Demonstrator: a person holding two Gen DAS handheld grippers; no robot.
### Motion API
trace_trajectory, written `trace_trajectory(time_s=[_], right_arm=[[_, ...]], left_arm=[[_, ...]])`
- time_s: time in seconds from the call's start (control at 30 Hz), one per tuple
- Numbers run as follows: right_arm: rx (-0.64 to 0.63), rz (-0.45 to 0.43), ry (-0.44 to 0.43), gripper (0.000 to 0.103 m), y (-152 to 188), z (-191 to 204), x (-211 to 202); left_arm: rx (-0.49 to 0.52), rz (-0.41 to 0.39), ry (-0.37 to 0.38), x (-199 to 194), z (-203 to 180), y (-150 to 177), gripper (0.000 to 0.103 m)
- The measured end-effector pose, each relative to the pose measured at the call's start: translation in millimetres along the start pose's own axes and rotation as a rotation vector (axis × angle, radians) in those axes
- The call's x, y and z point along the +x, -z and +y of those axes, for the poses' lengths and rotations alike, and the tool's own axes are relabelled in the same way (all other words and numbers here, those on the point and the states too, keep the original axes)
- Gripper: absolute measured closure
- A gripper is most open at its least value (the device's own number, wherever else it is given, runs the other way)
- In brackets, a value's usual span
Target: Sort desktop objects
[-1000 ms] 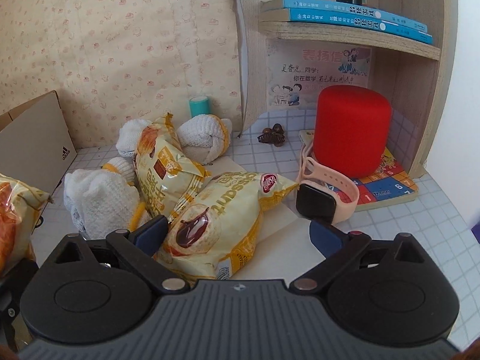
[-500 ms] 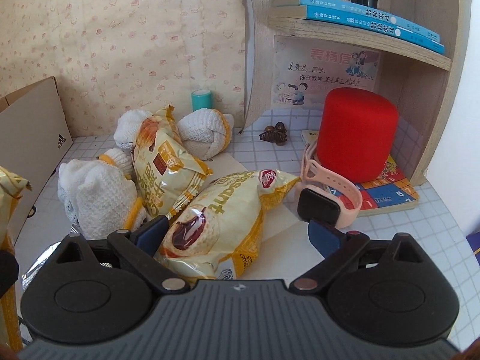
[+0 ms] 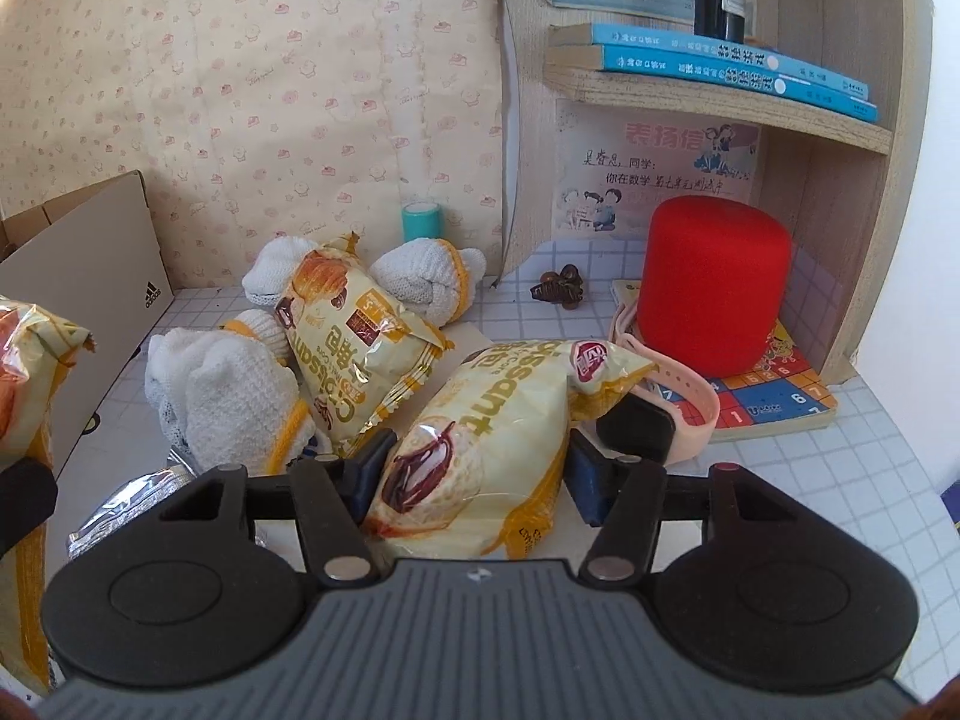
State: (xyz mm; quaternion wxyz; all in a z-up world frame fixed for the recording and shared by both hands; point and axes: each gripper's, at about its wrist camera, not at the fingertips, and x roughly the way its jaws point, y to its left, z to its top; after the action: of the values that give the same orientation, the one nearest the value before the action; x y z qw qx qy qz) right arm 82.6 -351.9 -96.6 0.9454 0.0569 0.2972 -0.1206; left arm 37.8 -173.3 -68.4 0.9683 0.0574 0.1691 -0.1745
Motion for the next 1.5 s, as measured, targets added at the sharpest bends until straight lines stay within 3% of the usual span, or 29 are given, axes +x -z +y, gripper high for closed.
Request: trace_trajectory(time_s=[0.5,0.8,1.2,1.5], right_arm=[[-0.089,-0.110,-0.067,0.045,-18,9,-75],[-0.164,-0.189,-0.099,0.045,-29,34,-120],[-0.266,-0.265,-0.190,0.045,-36,88,-160],[-0.325,-0.280,-0.262,0.045,-40,137,-163]], left_arm=[[-0.035,-0.058,-0.026,-34,12,-23,0.051],[-0.081,-0.093,-0.090,-65,41,-34,0.051],[-0.121,-0.129,-0.207,-98,89,-39,0.051],[-0.160,-0.111,-0.273,-107,131,-34,0.051]])
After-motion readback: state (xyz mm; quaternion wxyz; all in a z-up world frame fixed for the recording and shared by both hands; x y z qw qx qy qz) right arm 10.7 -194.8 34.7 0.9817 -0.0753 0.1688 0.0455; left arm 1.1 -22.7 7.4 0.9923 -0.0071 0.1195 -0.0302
